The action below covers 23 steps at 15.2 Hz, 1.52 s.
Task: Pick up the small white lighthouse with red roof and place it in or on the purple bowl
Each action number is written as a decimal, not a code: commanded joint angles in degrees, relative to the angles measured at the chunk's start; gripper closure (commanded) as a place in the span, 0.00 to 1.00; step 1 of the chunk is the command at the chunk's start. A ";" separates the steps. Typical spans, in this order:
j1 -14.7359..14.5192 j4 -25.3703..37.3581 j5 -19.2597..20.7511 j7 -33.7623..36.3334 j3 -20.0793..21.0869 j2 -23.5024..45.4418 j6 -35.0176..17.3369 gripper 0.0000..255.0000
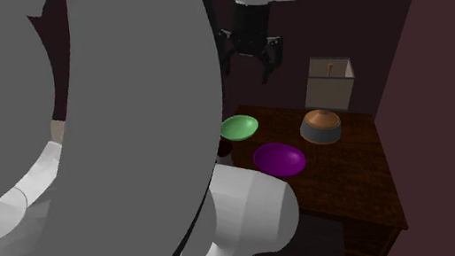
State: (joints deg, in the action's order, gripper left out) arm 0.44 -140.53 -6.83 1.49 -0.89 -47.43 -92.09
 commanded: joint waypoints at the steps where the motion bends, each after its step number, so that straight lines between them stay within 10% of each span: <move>1: 0.00 0.00 0.00 0.00 0.00 0.00 0.00 0.00; 16: -2.82 -15.92 -3.37 14.46 18.25 13.23 -33.59 0.00; 23: 1.10 -15.65 3.06 26.36 28.70 29.69 -50.50 0.00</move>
State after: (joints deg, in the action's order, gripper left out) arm 0.73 -156.15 -5.30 25.60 26.19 -20.16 -140.03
